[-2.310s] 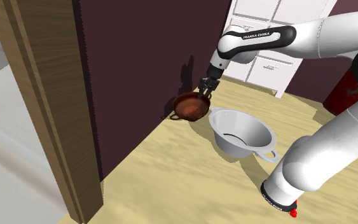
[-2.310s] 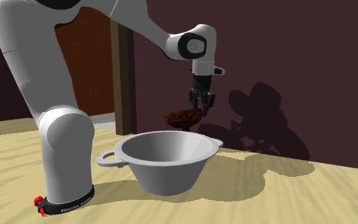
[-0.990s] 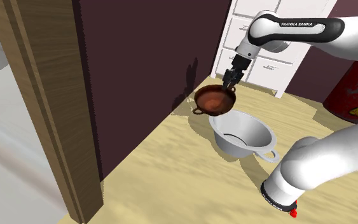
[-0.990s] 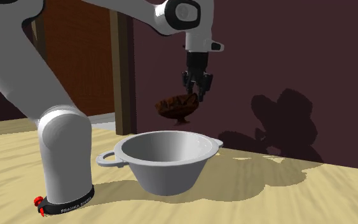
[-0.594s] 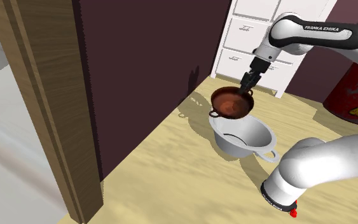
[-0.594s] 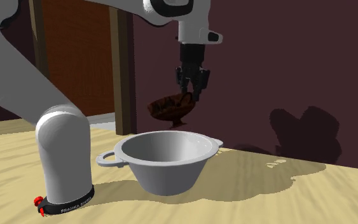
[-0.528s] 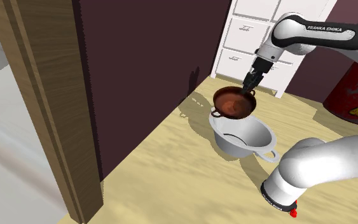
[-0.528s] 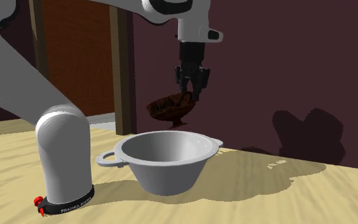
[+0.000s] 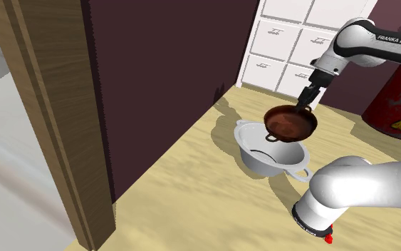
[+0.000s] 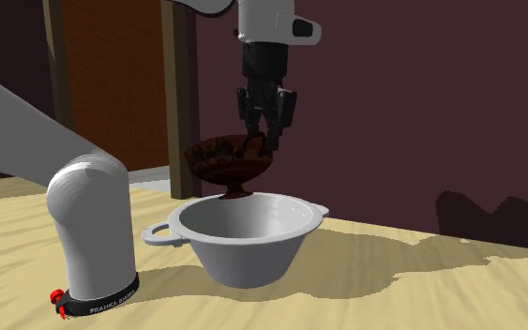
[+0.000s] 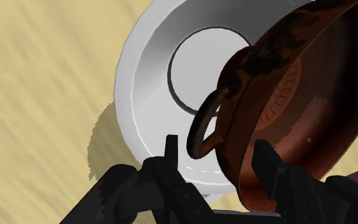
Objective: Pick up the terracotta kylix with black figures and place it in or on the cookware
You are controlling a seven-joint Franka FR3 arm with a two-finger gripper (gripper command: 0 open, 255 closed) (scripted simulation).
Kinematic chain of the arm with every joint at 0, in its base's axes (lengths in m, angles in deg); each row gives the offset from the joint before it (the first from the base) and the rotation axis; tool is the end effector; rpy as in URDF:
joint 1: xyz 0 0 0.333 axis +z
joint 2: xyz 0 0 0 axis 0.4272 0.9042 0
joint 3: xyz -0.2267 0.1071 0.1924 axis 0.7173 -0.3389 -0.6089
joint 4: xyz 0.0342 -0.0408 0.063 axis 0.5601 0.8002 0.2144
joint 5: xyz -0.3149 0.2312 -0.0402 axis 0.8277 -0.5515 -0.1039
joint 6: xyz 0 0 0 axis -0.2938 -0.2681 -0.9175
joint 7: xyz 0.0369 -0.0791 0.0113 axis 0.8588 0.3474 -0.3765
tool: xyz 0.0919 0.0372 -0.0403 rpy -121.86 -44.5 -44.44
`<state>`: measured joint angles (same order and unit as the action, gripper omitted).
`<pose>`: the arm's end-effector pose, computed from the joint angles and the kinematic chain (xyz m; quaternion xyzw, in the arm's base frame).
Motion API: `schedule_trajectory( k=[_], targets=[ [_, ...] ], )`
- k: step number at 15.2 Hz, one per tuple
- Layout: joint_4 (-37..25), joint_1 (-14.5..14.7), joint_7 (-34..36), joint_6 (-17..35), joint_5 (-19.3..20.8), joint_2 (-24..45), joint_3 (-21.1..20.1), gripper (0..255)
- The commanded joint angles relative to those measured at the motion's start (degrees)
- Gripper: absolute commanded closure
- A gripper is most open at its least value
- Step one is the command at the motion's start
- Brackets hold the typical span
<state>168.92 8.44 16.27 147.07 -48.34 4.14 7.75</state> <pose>0.2083 -0.2377 0.5703 -0.9932 0.0691 -0.0489 0.0803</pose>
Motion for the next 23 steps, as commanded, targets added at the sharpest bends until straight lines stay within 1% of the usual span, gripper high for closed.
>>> schedule_trajectory(
  k=[1, 17, 23],
  targets=[
    [0.95, -0.35, -0.65, 0.57, 0.57, -0.38, 0.64, 255],
    [13.23, -1.84, -1.87, 11.82, 3.24, -1.3, 3.62, 255],
    [13.23, -1.83, -1.86, 11.82, 3.25, -1.31, 3.62, 255]
  ],
)
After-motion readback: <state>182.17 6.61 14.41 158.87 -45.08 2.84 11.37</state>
